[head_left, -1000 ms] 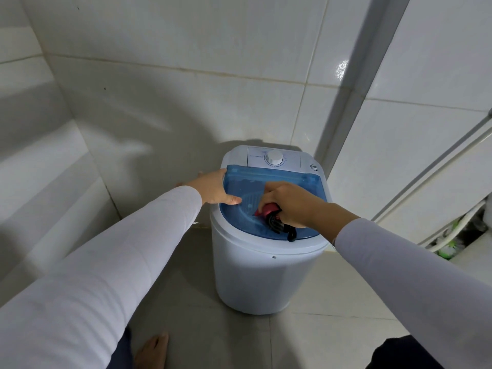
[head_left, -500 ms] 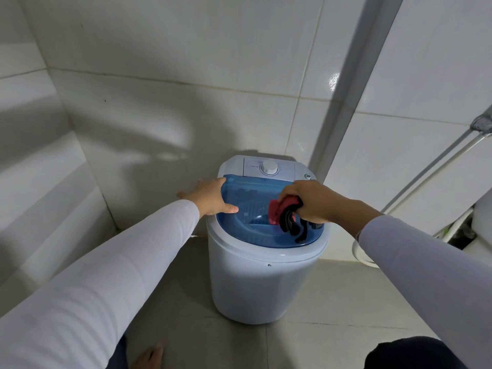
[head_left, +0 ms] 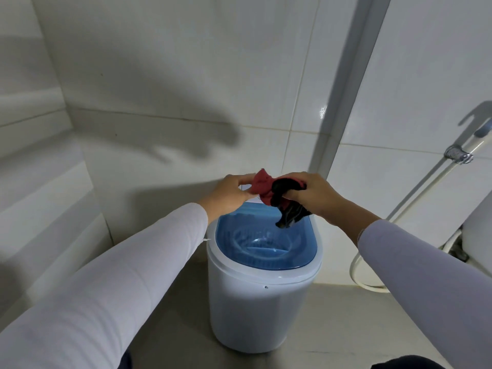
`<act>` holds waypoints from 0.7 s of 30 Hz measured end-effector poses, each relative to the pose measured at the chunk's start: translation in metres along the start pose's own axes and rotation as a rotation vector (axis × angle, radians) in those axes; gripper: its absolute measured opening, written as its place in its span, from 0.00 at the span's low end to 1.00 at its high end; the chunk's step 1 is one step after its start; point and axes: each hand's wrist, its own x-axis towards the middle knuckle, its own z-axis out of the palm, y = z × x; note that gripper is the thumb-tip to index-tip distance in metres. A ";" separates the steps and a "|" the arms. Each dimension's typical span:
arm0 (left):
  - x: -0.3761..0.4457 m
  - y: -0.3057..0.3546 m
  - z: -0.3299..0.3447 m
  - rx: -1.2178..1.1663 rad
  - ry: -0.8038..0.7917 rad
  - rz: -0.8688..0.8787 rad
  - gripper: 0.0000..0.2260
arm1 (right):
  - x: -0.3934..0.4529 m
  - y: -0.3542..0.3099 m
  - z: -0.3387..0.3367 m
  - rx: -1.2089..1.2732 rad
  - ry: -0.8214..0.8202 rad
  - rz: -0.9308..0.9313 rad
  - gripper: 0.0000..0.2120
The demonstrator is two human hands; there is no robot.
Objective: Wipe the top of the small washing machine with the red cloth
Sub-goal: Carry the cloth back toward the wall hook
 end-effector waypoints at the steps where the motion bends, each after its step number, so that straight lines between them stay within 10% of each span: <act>1: -0.001 0.004 -0.002 -0.034 0.005 0.012 0.17 | -0.001 -0.002 -0.001 0.030 0.000 0.015 0.11; 9: 0.002 0.022 -0.019 -0.061 0.012 0.043 0.02 | -0.001 -0.011 -0.002 0.156 -0.118 0.102 0.22; 21: 0.014 0.039 -0.023 0.002 0.189 0.027 0.09 | -0.002 -0.018 -0.007 0.322 -0.008 0.138 0.28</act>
